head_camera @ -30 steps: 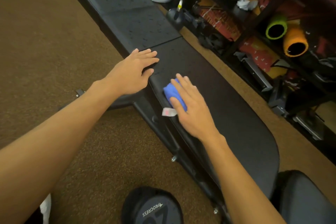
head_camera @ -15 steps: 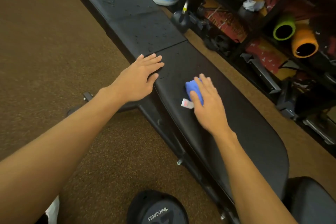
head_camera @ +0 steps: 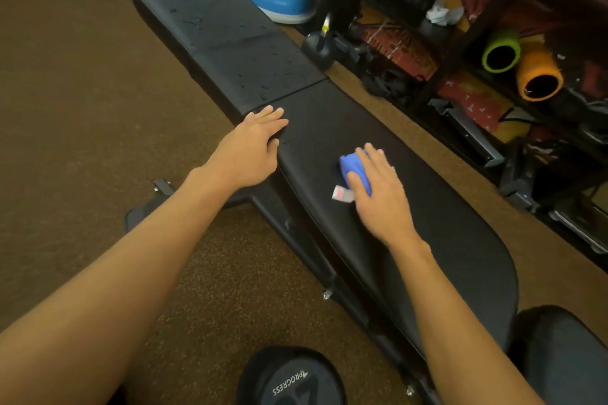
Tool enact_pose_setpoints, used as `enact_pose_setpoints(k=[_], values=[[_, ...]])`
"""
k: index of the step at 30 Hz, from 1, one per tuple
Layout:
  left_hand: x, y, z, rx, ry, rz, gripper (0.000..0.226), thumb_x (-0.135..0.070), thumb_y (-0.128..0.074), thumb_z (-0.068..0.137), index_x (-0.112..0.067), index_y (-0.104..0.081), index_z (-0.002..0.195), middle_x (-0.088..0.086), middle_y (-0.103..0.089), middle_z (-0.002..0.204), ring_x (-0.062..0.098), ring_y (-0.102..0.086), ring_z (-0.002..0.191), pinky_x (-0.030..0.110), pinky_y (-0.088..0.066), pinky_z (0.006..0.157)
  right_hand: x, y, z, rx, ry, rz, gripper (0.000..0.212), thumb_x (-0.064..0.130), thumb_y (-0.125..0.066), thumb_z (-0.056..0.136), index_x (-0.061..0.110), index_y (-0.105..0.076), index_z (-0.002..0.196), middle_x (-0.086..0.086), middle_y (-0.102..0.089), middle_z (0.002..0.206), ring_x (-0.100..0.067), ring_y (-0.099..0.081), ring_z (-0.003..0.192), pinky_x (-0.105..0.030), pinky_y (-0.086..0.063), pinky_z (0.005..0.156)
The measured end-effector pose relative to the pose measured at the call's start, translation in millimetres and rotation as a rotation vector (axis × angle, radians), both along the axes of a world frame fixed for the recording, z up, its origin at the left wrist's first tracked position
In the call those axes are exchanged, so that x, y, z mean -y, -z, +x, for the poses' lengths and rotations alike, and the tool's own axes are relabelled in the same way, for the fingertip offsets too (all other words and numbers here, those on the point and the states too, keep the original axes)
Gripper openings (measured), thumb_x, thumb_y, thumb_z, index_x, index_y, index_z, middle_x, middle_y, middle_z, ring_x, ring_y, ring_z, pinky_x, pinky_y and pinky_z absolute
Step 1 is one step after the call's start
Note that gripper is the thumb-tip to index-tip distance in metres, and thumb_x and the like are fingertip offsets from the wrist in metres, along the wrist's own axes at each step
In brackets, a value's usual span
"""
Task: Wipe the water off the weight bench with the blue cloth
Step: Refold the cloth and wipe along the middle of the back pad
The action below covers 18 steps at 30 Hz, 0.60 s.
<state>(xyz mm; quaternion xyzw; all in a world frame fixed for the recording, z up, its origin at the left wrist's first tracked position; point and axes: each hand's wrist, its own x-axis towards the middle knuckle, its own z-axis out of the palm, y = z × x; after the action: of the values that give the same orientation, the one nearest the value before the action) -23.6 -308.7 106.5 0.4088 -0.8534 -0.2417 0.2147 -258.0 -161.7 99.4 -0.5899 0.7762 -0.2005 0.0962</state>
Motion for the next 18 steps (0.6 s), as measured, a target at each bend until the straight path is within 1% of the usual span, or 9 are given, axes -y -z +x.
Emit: enact_pose_setpoints(k=[3, 5, 7, 10, 12, 13, 15, 17, 18], values=[[-2, -2, 2, 0.001, 0.004, 0.0, 0.053, -0.014, -0.048, 0.11, -0.017, -0.039, 0.163, -0.004, -0.026, 0.174, 0.012, -0.012, 0.162, 0.024, -0.001, 0.123, 33, -1, 4, -0.031, 0.186, 0.056, 0.06, 0.043, -0.033, 0.115, 0.02, -0.023, 0.169, 0.0, -0.011, 0.178, -0.019, -0.001, 0.165, -0.045, -0.004, 0.134], [-3, -3, 5, -0.004, 0.014, -0.015, 0.053, -0.016, -0.05, 0.11, -0.018, -0.04, 0.162, -0.005, -0.026, 0.173, 0.011, -0.013, 0.162, 0.024, -0.002, 0.122, 57, -3, 21, -0.049, 0.211, 0.068, 0.06, 0.042, -0.03, 0.115, 0.019, -0.021, 0.17, -0.002, -0.009, 0.179, -0.022, 0.001, 0.165, -0.046, -0.003, 0.133], [-1, -1, 8, -0.018, 0.014, -0.049, 0.052, -0.017, -0.052, 0.109, -0.018, -0.044, 0.16, -0.005, -0.03, 0.172, 0.011, -0.017, 0.161, 0.025, -0.004, 0.122, 68, -6, 43, -0.065, 0.082, 0.042, 0.059, 0.043, -0.031, 0.115, 0.022, -0.021, 0.17, 0.001, -0.009, 0.179, -0.02, 0.002, 0.165, -0.045, -0.001, 0.132], [5, 3, 9, -0.041, 0.025, -0.101, 0.05, -0.017, -0.057, 0.106, -0.017, -0.051, 0.156, -0.001, -0.04, 0.168, 0.013, -0.025, 0.159, 0.028, -0.008, 0.128, 46, -9, 58, -0.082, -0.229, 0.001, 0.058, 0.043, -0.036, 0.115, 0.026, -0.024, 0.169, 0.008, -0.012, 0.178, -0.01, 0.002, 0.164, -0.036, 0.001, 0.132], [10, 4, 6, -0.044, 0.035, -0.117, 0.049, -0.018, -0.057, 0.105, -0.016, -0.053, 0.154, 0.001, -0.043, 0.166, 0.015, -0.029, 0.158, 0.034, -0.012, 0.132, 21, -5, 45, -0.083, -0.3, -0.014, 0.057, 0.043, -0.04, 0.115, 0.028, -0.027, 0.168, 0.013, -0.015, 0.177, -0.004, -0.001, 0.163, -0.031, -0.001, 0.132], [13, 5, 4, -0.044, 0.042, -0.125, 0.049, -0.018, -0.057, 0.105, -0.015, -0.053, 0.154, 0.002, -0.043, 0.166, 0.016, -0.03, 0.158, 0.035, -0.013, 0.133, 12, -3, 34, -0.077, -0.253, -0.022, 0.056, 0.043, -0.041, 0.115, 0.03, -0.029, 0.168, 0.015, -0.017, 0.176, -0.003, -0.003, 0.163, -0.03, -0.002, 0.132], [18, 6, -1, -0.043, 0.065, -0.146, 0.048, -0.019, -0.054, 0.106, -0.013, -0.054, 0.153, 0.004, -0.043, 0.166, 0.017, -0.03, 0.158, 0.036, -0.012, 0.133, 10, 1, 11, -0.046, -0.026, -0.017, 0.056, 0.046, -0.039, 0.114, 0.03, -0.029, 0.167, 0.014, -0.016, 0.176, -0.005, -0.004, 0.163, -0.035, -0.004, 0.133], [22, 8, -6, -0.036, 0.091, -0.174, 0.049, -0.019, -0.052, 0.105, -0.012, -0.053, 0.154, 0.005, -0.043, 0.166, 0.018, -0.031, 0.158, 0.036, -0.011, 0.133, 26, 3, -4, -0.008, 0.213, 0.027, 0.059, 0.047, -0.036, 0.114, 0.027, -0.027, 0.168, 0.008, -0.013, 0.178, -0.011, -0.003, 0.164, -0.042, -0.006, 0.134], [25, 9, -9, -0.034, 0.099, -0.182, 0.049, -0.019, -0.052, 0.105, -0.012, -0.053, 0.153, 0.006, -0.043, 0.166, 0.018, -0.031, 0.158, 0.037, -0.011, 0.133, 39, 3, -8, -0.002, 0.293, 0.041, 0.059, 0.047, -0.034, 0.114, 0.025, -0.025, 0.168, 0.004, -0.012, 0.178, -0.014, -0.003, 0.164, -0.044, -0.006, 0.134]])
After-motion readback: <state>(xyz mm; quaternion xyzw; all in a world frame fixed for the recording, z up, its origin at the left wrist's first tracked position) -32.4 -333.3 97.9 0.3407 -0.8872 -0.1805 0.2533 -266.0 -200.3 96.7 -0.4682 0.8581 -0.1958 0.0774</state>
